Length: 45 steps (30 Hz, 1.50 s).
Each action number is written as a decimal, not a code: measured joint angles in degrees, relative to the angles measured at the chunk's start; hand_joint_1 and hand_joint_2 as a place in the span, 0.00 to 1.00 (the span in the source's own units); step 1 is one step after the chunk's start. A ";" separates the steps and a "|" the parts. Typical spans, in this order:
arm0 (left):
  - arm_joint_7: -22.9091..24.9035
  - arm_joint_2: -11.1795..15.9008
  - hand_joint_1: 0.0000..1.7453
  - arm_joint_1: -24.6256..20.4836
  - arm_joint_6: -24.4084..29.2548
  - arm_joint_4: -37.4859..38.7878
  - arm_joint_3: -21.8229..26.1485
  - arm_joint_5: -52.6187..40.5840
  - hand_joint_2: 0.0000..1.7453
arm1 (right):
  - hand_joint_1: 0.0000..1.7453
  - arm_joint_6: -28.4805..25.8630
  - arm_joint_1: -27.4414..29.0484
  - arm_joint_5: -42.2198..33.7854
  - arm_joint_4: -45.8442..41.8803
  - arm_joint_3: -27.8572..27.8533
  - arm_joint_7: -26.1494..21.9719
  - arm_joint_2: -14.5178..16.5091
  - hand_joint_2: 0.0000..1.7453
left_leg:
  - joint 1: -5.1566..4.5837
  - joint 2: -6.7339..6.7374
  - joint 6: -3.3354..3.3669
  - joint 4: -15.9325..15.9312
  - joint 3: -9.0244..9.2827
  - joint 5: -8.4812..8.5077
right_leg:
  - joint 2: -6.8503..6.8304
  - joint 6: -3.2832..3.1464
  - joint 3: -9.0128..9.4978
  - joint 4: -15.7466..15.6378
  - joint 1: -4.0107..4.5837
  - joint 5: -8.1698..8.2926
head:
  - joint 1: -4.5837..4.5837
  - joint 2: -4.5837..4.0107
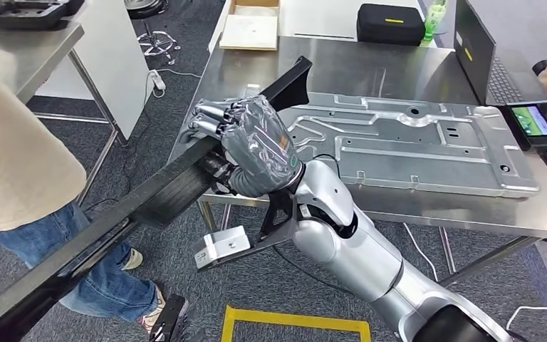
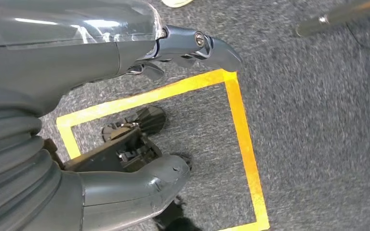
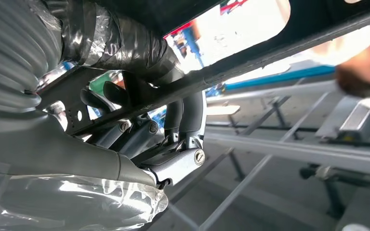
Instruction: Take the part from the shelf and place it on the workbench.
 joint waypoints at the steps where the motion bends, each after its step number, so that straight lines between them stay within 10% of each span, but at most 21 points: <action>1: -0.02 0.01 0.00 -0.03 0.00 0.00 -0.01 0.01 1.00 | 1.00 -0.01 -0.04 0.00 0.08 -0.17 -0.04 -0.05 1.00 | -0.17 0.45 -0.33 -0.01 0.12 -0.12 | -0.28 -0.30 0.49 -1.09 0.24 0.05 | -0.02 0.00; 5: -0.15 -0.08 0.00 -0.19 0.00 0.00 -0.14 0.01 1.00 | 1.00 -0.04 -0.10 0.00 0.43 -0.61 -0.09 -0.23 1.00 | -0.08 0.55 -1.57 0.99 0.24 -1.49 | 2.14 -1.90 0.65 -1.66 0.12 0.41 | -0.05 0.00; 10: -0.25 -0.07 0.00 0.24 -0.02 0.00 -0.22 0.01 1.00 | 1.00 -0.03 0.04 0.00 0.91 -0.71 -0.09 -0.19 1.00 | 0.09 -4.38 -1.84 16.38 -7.19 -7.99 | 5.40 -2.91 0.78 -1.64 0.19 0.44 | -0.12 0.00; 14: -0.28 0.07 0.00 0.24 -0.02 0.00 -0.23 0.02 1.00 | 1.00 -0.03 0.05 0.00 1.14 -0.71 -0.09 -0.19 1.00 | 0.06 -6.90 -0.65 5.45 -3.19 -0.74 | 8.47 -2.81 0.77 -1.10 0.55 0.22 | -0.10 0.00; 18: -0.48 0.26 0.00 0.17 -0.01 0.00 -0.27 0.21 1.00 | 1.00 -0.04 0.13 0.05 1.39 -0.78 -0.10 -0.21 1.00 | -0.20 -8.64 -0.01 0.16 -0.98 0.60 | 10.91 -1.46 -0.05 -1.13 -0.08 0.61 | -0.14 0.00; 21: -0.58 0.14 0.00 -0.02 0.02 0.00 -0.34 0.39 1.00 | 1.00 -0.18 0.04 0.72 1.49 -1.06 0.08 -0.27 1.00 | 0.29 -6.93 0.50 -1.15 -0.25 1.26 | 8.02 -0.62 -1.14 1.06 0.32 -0.90 | 0.06 0.00; 25: -0.66 0.09 0.00 0.07 0.00 0.00 -0.39 0.37 1.00 | 1.00 0.11 -0.74 2.45 3.67 -1.96 2.51 -0.53 1.00 | 0.41 -5.03 0.66 -1.35 -0.03 1.23 | 3.69 0.30 -7.54 13.51 -0.30 -6.11 | 0.25 0.00; 33: -0.80 0.01 0.00 0.01 -0.02 0.00 -0.67 0.29 1.00 | 1.00 1.54 -3.58 3.17 8.10 -3.73 3.92 -1.09 1.00 | 0.65 -4.33 0.24 -1.04 0.00 0.93 | 3.36 0.78 -5.25 8.55 -0.90 -1.72 | 0.25 0.00; 38: -0.95 -0.07 0.00 -0.40 -0.14 0.00 -0.92 0.16 1.00 | 1.00 2.46 -7.93 3.38 14.26 -6.43 3.81 -1.49 1.00 | 0.62 -4.16 -2.09 1.54 -0.81 -1.45 | 3.42 -1.82 -0.14 -1.35 -0.47 0.80 | 0.18 0.00; 42: -0.95 -0.07 0.00 -0.29 -0.16 0.00 -0.93 0.16 1.00 | 1.00 2.55 -8.17 3.44 15.30 -6.45 3.71 -1.48 1.00 | 0.46 -4.30 -2.04 16.01 -7.89 -7.53 | 3.60 -2.85 0.16 -1.35 0.19 0.49 | 0.17 0.00; 45: -0.95 -0.05 0.00 -0.21 -0.16 0.00 -0.95 0.16 1.00 | 1.00 2.53 -8.23 3.44 15.90 -6.45 3.69 -1.46 1.00 | 0.01 -4.42 -1.00 12.47 -7.01 -3.41 | 4.02 -3.17 0.62 -1.20 0.87 0.16 | 0.17 0.00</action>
